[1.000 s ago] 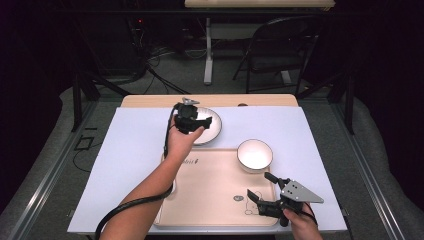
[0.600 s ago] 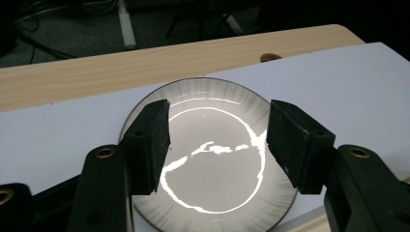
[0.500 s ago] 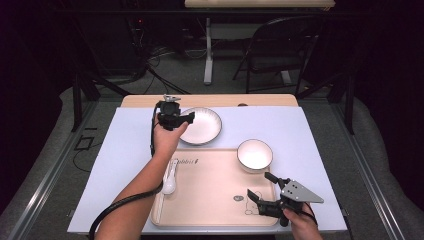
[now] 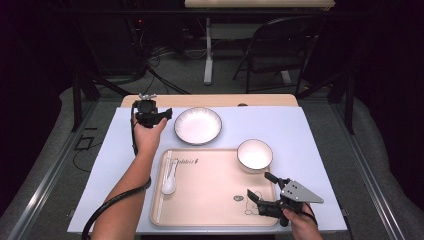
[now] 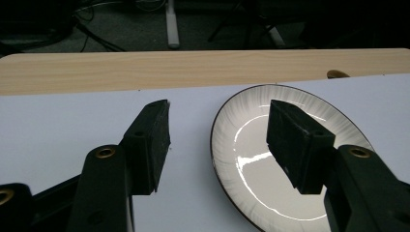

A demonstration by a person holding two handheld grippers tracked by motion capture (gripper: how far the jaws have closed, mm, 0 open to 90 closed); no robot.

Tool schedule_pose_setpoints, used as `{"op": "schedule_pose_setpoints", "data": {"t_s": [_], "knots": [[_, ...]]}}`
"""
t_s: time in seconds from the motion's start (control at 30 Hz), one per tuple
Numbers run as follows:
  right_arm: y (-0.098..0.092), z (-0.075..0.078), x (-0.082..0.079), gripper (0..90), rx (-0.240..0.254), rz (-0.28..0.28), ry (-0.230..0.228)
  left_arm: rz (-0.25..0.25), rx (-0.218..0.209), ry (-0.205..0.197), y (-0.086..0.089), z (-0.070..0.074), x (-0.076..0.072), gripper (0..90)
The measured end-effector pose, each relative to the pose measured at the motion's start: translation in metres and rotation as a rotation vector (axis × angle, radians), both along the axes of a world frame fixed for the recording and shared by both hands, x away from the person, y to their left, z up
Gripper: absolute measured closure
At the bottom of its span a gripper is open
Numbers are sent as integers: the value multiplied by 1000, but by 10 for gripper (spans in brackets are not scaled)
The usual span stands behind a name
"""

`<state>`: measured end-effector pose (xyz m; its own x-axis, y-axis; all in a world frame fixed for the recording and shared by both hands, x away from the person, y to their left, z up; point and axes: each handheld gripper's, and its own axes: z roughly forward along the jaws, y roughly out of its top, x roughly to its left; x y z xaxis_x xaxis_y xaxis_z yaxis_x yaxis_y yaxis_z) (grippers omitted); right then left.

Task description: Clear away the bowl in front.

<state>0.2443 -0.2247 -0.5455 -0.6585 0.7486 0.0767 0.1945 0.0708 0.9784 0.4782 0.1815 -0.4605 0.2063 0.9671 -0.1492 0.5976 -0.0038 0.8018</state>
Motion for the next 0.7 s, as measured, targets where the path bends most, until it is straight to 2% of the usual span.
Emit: {"op": "schedule_pose_setpoints", "data": {"t_s": [0.47,0.6,0.7], "knots": [[0,0,0,147,1,-1,1,31,-7,28,12,-6,4,409],[1,0,0,147,2,1,3,29,-10,43,13,-6,6,409],[1,0,0,147,3,1,4,28,-22,72,13,-10,10,410]]}}
